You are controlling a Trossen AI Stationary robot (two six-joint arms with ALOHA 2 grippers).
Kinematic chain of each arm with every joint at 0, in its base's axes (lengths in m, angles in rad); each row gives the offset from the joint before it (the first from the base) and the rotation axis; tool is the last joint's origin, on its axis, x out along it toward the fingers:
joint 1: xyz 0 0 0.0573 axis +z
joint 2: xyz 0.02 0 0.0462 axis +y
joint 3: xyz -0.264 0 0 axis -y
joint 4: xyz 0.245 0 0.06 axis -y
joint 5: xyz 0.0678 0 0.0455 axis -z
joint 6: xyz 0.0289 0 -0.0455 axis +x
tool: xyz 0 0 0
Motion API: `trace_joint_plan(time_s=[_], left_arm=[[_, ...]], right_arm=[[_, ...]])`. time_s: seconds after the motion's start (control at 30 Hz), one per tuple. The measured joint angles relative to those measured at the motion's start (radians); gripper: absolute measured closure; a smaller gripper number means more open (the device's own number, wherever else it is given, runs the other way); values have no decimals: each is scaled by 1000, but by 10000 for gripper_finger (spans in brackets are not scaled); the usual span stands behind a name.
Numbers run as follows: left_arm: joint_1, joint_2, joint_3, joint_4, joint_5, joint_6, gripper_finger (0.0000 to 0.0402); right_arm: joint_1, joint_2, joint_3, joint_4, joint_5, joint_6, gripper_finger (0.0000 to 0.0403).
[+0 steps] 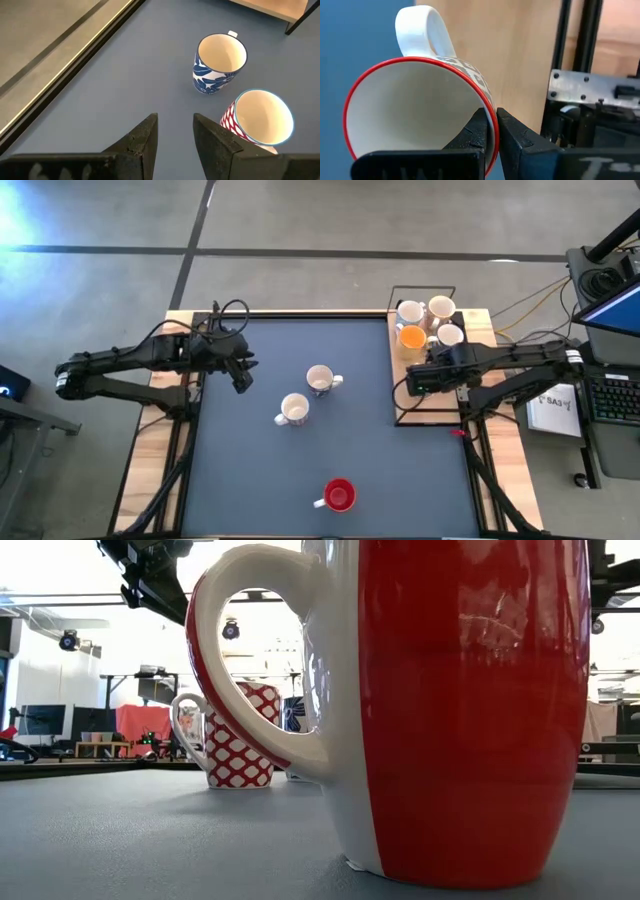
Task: Place coffee mugs
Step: Put the gray cup on the shelf aligned with the dark blue cup
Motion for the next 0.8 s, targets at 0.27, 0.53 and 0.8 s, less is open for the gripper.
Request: trace_joint_plan(time_s=[0.27,0.53,0.8], left_arm=[[0,-1,0,0,0,12,295],[0,-1,0,0,0,27,295],[0,-1,0,-26,0,27,295]], right_arm=[[0,-83,-128,5,-26,167,390],[0,-149,-223,34,-48,289,374],[0,-178,-224,30,-38,304,366]])
